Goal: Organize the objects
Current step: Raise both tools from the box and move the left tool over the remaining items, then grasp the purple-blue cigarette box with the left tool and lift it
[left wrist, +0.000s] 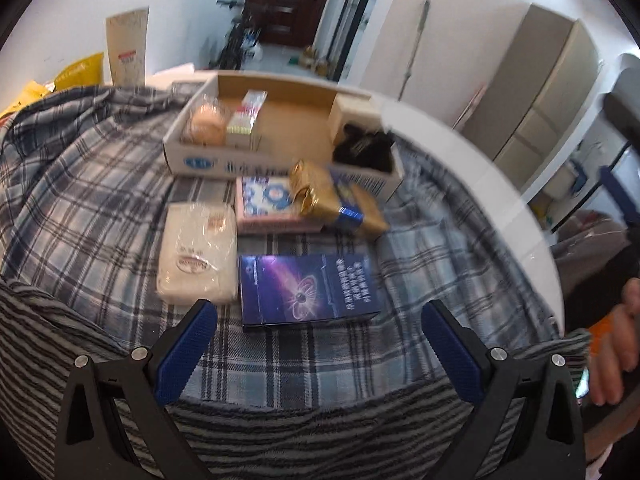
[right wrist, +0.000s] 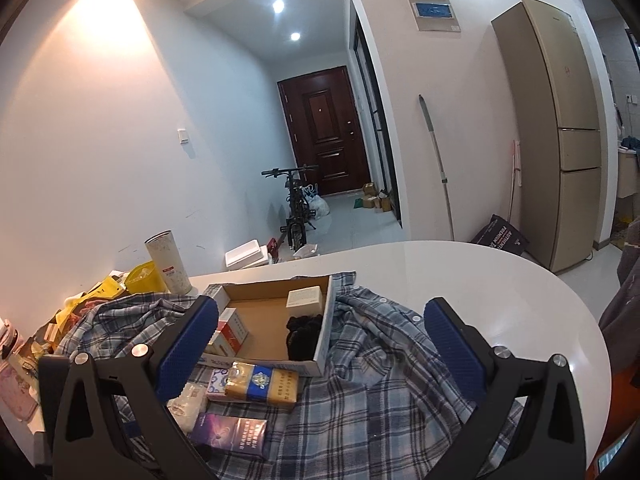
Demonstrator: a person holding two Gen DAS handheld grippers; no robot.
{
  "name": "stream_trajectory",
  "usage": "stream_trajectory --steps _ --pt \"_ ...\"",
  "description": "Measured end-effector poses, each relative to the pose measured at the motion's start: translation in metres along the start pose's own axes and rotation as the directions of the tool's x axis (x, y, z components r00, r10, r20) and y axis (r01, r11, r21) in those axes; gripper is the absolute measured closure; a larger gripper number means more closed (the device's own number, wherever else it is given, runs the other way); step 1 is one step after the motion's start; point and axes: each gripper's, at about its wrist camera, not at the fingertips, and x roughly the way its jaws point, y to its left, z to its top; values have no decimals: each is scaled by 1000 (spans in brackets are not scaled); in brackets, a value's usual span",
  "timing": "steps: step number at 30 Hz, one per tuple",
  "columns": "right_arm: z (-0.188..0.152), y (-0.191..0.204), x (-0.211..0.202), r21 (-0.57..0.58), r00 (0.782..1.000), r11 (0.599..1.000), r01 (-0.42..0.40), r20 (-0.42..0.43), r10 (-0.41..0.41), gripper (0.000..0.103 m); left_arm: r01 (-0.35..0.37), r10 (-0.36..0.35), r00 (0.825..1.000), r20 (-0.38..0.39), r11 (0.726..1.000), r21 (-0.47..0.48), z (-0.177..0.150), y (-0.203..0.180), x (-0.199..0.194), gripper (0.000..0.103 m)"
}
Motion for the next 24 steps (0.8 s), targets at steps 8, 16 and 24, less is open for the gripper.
stream_trajectory --steps 8,16,24 --pt "-8 -15 4 11 1000 1000 4 -23 -3 0 -84 79 990 -116 996 -30 -1 -1 42 0" --pt "-18 -30 12 7 998 999 34 -46 -34 0 -107 105 987 -122 994 -8 0 -8 54 0" --pt "-25 -32 21 10 997 1000 24 -76 -23 0 -129 129 985 -117 992 10 4 -12 60 0"
